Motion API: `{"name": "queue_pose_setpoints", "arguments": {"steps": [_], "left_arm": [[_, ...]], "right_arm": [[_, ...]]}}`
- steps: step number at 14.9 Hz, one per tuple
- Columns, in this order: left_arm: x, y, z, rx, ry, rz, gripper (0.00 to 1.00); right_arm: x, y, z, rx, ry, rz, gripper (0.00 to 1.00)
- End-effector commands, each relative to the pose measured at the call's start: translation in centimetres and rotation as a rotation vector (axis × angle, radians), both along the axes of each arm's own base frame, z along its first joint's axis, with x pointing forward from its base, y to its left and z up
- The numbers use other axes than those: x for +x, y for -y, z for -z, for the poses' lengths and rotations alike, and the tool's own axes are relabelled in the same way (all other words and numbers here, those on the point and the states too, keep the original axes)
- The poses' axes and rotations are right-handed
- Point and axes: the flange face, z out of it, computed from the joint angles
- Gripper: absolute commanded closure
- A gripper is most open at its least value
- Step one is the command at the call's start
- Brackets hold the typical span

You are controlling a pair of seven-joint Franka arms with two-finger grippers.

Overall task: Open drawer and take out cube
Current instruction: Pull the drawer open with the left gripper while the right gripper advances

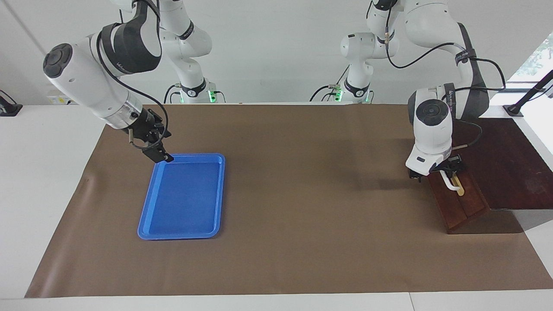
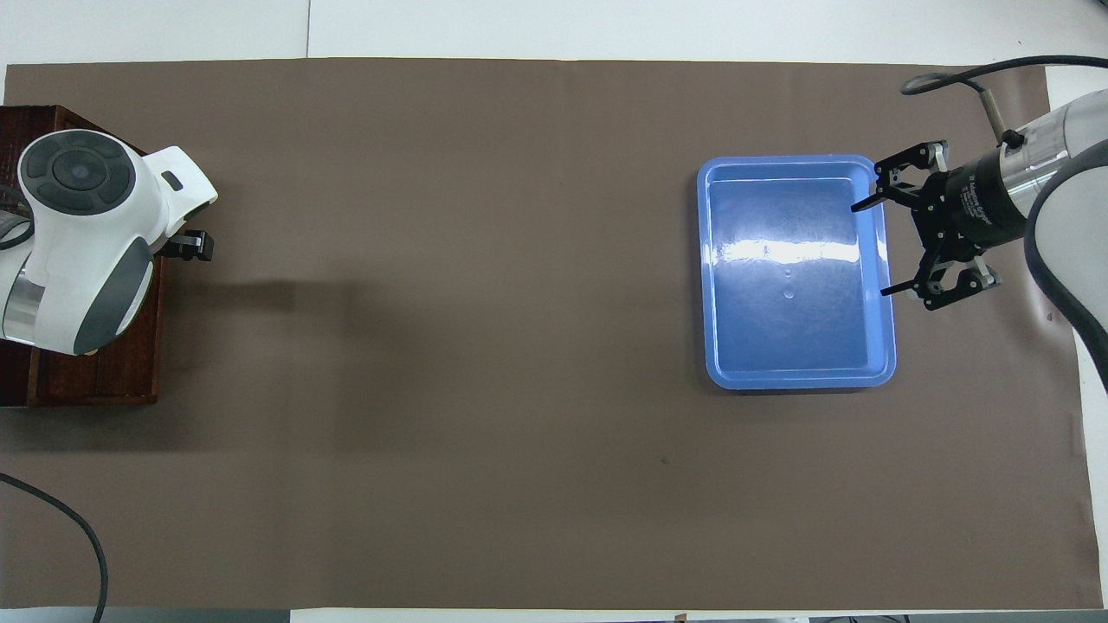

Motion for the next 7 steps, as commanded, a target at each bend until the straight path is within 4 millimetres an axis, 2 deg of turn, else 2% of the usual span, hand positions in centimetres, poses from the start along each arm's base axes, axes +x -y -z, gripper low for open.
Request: {"name": "queue_pose_setpoints", "arguments": {"steps": [1,4,6,7], "left_arm": [[0.5,-0.4,0.3,0.01,0.025,0.013,0.0],[0.6,-0.8,0.8,-0.004,0.042,0.012,0.0],[0.6,-0.1,1.1,-0.01,0.057,-0.011,0.0],[0.7,0.4,1.8,-0.016,0.07,-0.05,0.0]], "right_arm": [[0.9,-0.4,0.9,0.103,-0.032,0.11,0.02],[1.9,-1.5,1.8,0.199,-0.063,0.198,0.02],[2.4,-3.1,2.5,0.234,-0.069,0.207,0.02],[2.5,-3.8,2.4,0.246,-0.059,0.206,0.02]]}}
